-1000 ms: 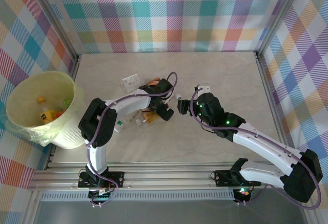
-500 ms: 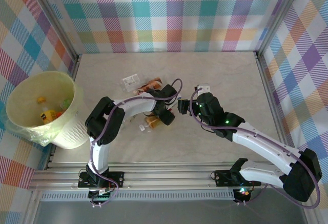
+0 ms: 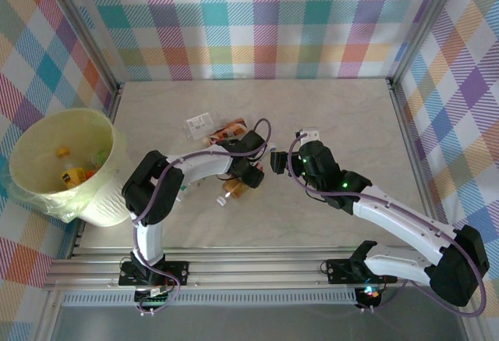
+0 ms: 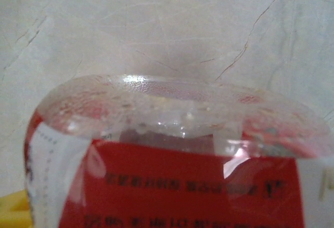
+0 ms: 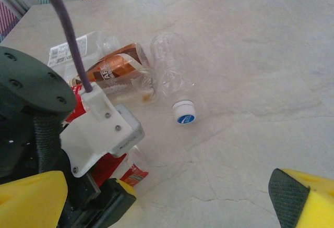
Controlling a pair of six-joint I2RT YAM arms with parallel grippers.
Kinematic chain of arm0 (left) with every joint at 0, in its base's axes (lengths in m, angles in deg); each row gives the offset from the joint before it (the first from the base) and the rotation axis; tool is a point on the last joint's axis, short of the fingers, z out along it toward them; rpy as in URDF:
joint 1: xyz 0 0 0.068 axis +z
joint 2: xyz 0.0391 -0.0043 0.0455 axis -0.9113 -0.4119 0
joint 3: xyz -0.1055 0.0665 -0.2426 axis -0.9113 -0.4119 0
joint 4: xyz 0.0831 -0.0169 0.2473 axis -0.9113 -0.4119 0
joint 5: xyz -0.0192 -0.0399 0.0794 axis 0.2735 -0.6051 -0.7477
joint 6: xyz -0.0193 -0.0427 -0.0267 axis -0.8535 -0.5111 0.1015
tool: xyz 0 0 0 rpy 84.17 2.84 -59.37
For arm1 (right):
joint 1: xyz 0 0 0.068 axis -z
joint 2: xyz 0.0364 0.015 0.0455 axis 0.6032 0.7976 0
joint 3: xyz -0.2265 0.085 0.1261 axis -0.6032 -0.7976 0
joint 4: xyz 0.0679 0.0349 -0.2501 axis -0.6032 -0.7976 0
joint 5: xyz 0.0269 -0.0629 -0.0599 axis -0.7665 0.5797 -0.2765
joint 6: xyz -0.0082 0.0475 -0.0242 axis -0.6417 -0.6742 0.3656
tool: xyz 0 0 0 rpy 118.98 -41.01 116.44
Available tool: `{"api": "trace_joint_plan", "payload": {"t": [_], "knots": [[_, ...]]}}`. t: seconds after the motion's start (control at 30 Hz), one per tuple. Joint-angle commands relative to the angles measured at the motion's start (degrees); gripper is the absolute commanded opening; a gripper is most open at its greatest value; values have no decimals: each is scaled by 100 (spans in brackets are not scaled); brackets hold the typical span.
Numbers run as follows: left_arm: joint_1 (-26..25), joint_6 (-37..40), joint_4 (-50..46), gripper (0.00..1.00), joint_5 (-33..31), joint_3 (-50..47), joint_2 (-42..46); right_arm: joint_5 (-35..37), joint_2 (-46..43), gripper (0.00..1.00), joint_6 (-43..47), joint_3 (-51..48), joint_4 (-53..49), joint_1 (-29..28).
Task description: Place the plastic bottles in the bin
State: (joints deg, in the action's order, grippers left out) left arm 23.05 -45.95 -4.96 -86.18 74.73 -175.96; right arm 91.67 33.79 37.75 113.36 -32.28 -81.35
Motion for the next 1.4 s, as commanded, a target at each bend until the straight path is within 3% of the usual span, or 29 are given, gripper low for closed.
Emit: {"api": "trace_joint_plan", "payload": {"t": [0.0,0.37,0.63,0.77,1.03,1.37], "knots": [[20,-372,275,56,128,-153,414,58,-18,100,105,-9,108,22],[253,-1038,607,52,-87,-588,1599,-182,-149,100,181,-126,268,22],[519,-1452,560,50,-504,-708,2877,-1853,-53,100,796,-75,839,22],[763,-1750,216,49,-697,-589,3489,-2273,140,100,823,62,932,17],[1161,-1665,-1200,49,-1320,407,4199,-2192,415,100,751,197,1050,17],[1334,-649,-2189,48,-2717,2144,4291,-2017,574,100,705,223,1161,17]]}}
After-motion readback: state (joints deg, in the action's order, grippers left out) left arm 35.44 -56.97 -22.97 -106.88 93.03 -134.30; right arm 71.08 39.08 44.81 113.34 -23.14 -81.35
